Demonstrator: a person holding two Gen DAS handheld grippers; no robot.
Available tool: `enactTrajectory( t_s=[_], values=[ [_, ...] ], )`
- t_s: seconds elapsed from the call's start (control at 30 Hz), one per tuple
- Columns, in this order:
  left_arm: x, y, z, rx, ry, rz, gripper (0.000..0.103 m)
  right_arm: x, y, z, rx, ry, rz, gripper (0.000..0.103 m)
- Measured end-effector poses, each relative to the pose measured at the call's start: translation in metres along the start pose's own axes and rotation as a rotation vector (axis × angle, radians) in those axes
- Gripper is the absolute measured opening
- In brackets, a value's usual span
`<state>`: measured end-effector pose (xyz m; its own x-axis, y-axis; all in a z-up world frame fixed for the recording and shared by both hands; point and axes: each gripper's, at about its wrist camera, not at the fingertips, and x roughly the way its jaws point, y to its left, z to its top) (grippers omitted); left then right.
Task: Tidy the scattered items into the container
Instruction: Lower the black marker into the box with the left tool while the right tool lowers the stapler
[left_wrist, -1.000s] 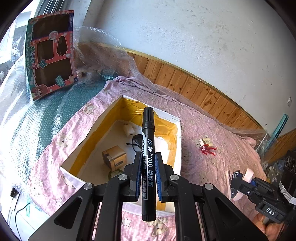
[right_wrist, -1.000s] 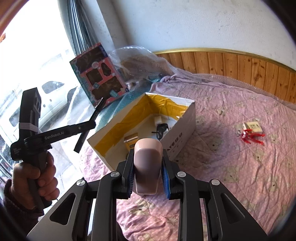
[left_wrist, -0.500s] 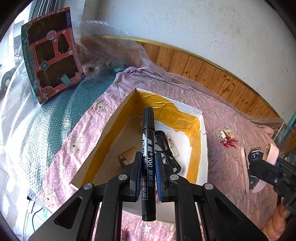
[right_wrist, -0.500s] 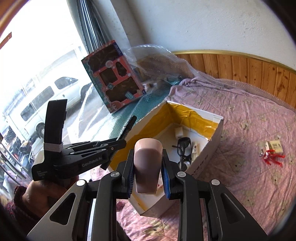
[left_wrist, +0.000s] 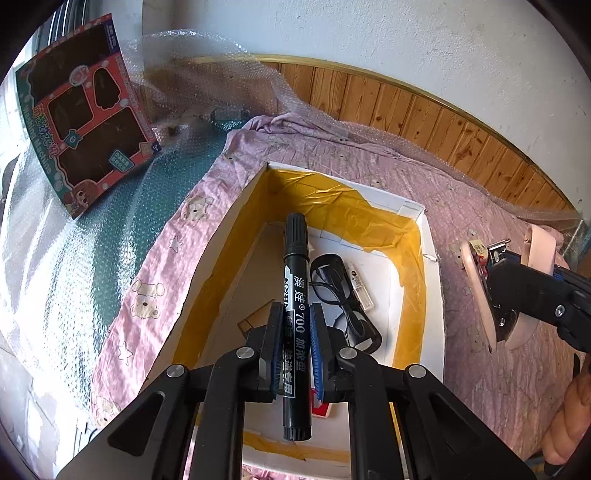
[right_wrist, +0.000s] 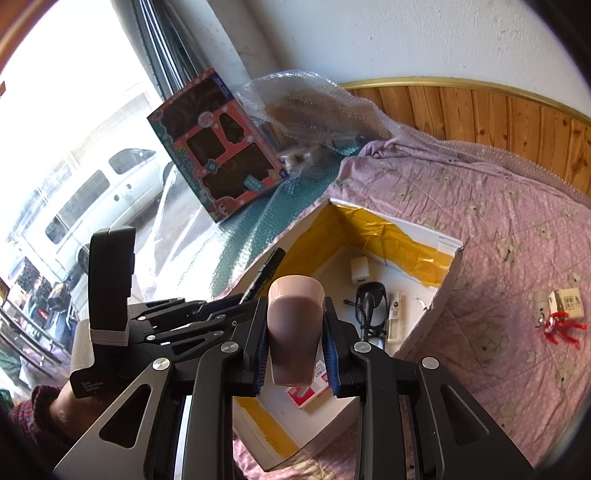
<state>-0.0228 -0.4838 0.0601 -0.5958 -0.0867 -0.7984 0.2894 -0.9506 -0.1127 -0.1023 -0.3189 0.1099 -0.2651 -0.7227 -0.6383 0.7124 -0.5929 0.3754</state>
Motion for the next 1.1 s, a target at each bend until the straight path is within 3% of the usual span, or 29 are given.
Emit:
enactTrajectory(
  t_s=[0.43, 0.87, 1.1],
  values=[
    [0.018, 0.027, 0.004, -0.091, 0.080, -0.050, 0.014, 0.045, -0.033, 0.027, 0.051, 0.105, 0.030, 0.027],
    [0.022, -0.041, -0.023, 0.008, 0.183, -0.253, 0.014, 0.092, -0.039, 0.060, 0.028, 0.222, 0.047, 0.027],
    [0.027, -0.039, -0.032, -0.103, 0.235, -0.350, 0.014, 0.128, -0.027, 0.066, -0.040, 0.298, 0.019, 0.027]
  ],
)
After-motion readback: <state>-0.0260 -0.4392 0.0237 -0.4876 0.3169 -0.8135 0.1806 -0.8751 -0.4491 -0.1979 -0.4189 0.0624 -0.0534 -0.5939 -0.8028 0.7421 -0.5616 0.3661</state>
